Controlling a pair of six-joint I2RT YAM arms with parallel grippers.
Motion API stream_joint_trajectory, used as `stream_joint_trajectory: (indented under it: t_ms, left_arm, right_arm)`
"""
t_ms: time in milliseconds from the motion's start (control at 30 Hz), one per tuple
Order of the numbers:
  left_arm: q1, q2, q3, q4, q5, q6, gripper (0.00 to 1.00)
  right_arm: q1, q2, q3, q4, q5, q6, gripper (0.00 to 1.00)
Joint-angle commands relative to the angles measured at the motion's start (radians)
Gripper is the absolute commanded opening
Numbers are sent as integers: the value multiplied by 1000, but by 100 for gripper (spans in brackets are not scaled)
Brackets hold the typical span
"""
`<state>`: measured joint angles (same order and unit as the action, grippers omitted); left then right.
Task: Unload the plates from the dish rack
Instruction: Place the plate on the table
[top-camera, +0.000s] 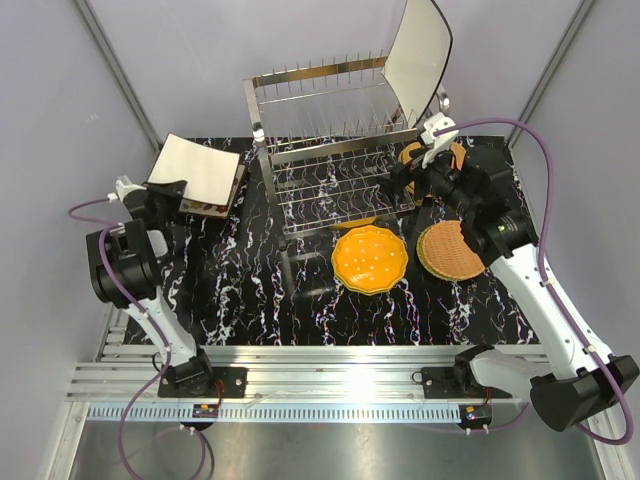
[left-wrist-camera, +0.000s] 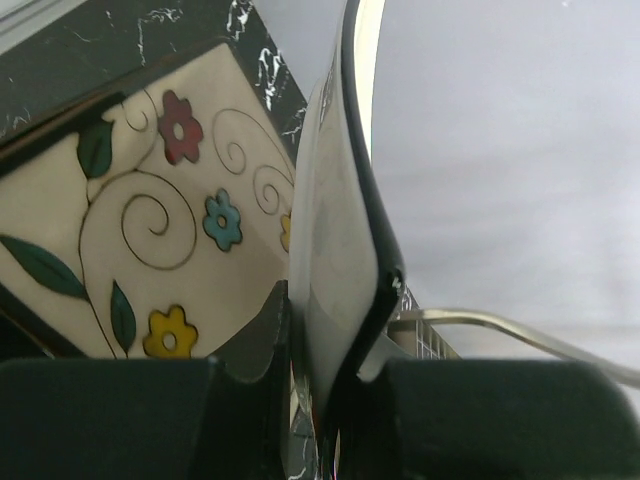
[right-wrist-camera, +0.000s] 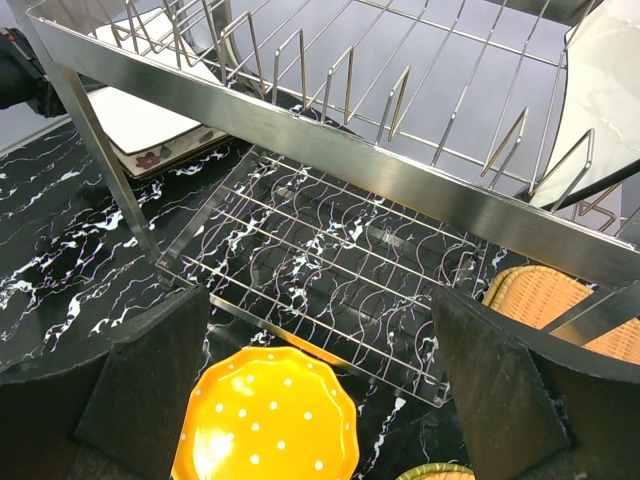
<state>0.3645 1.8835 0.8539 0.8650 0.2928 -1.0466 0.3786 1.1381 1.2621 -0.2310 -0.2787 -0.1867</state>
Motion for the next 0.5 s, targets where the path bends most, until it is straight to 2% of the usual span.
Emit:
stream_joint_trajectory:
  t_ms: [0,267,467]
  left_arm:
    - [10,0,134,187,89,-47,0]
    - [17,84,221,88,180,-24,0]
    - [20,118,232,65,181,-12,0]
  right_arm:
    - [-9,-14,10,10,-2,-7,100]
    - [-10,2,16,15,-1,-13,100]
    - [-12,9,19,16,-1,-13,100]
